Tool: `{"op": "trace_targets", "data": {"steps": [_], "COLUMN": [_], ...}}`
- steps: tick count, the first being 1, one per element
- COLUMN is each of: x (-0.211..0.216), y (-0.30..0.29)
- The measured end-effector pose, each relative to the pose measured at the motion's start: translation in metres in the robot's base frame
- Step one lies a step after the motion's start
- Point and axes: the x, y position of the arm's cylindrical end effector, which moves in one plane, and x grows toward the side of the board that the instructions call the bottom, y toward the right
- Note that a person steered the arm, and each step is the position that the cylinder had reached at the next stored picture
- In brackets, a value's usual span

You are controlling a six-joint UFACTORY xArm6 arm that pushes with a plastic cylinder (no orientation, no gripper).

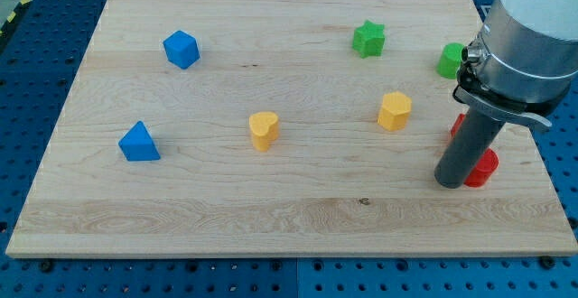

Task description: Push the yellow hexagon to the bottom left of the green circle

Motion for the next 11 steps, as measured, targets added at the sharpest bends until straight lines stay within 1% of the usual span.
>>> {"op": "trace_targets", "data": {"steps": [1,2,3,4,5,6,7,8,9,10,11], "x": [0.0,-0.018,-0.055,-0.082,-0.085,-0.085,-0.098,-0.114,-0.108,-0.104,-0.116], "y": [0.0,-0.024,-0.052,-0.073,-0.062,-0.073,-0.109,-0.109,-0.088,-0.038,-0.04]}}
